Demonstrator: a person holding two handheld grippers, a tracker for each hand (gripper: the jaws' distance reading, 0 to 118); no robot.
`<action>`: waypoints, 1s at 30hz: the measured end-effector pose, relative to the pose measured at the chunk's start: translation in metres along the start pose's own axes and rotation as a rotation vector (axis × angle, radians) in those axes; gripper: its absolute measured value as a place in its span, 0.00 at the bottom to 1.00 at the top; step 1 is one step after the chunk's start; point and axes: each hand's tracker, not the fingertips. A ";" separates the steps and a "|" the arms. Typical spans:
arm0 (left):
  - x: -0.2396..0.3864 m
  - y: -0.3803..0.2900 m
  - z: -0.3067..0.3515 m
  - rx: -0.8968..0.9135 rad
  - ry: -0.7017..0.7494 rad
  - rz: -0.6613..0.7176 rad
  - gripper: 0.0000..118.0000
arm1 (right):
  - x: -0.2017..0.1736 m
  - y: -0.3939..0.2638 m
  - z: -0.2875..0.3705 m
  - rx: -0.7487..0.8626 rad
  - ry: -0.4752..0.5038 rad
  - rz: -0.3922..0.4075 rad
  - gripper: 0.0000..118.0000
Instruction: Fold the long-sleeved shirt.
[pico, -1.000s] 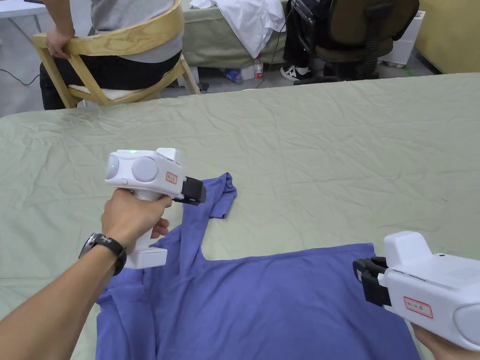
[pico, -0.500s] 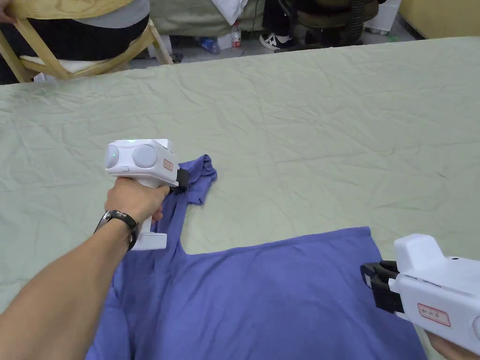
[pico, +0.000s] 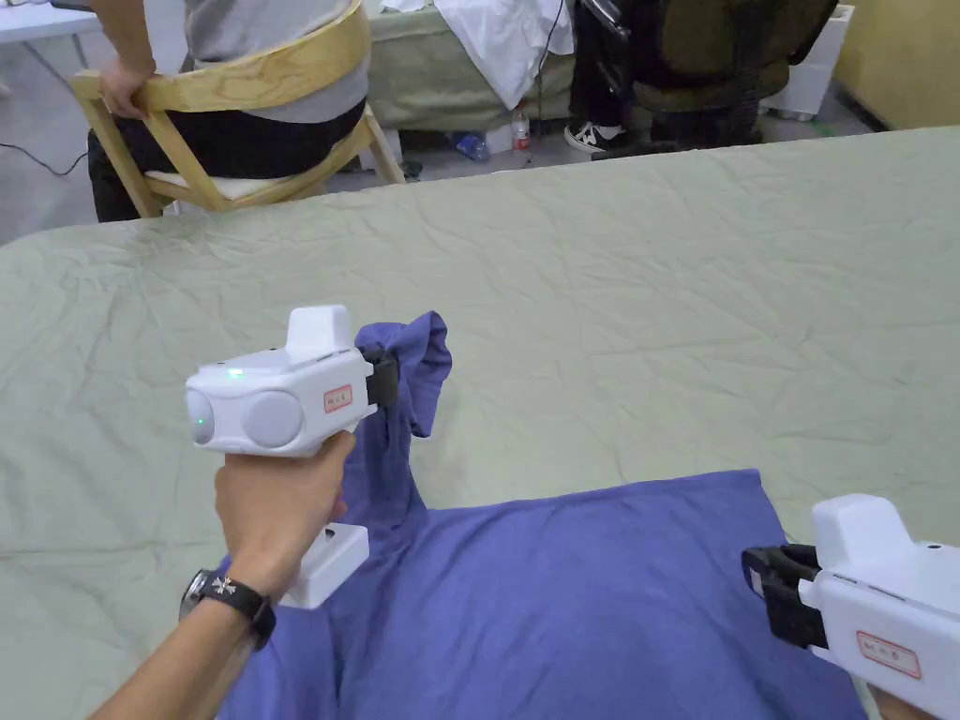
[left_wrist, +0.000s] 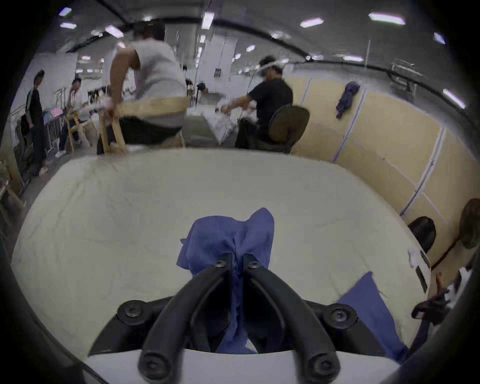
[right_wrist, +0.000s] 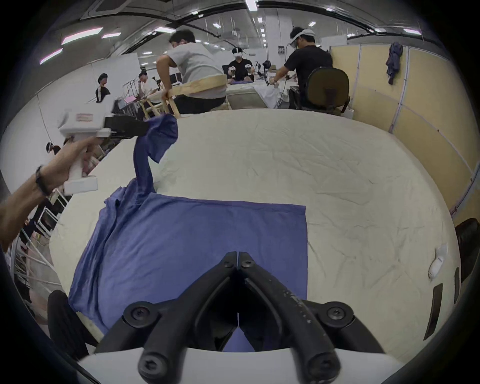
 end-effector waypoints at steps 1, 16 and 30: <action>0.002 -0.009 0.015 0.016 0.005 -0.002 0.06 | -0.002 -0.004 0.004 0.001 0.002 -0.003 0.00; -0.009 -0.218 0.087 -0.240 0.109 0.273 0.06 | -0.026 -0.032 0.020 -0.011 0.050 -0.021 0.00; 0.006 -0.163 0.169 -0.153 0.167 0.113 0.57 | -0.030 -0.028 0.048 0.035 0.030 -0.022 0.00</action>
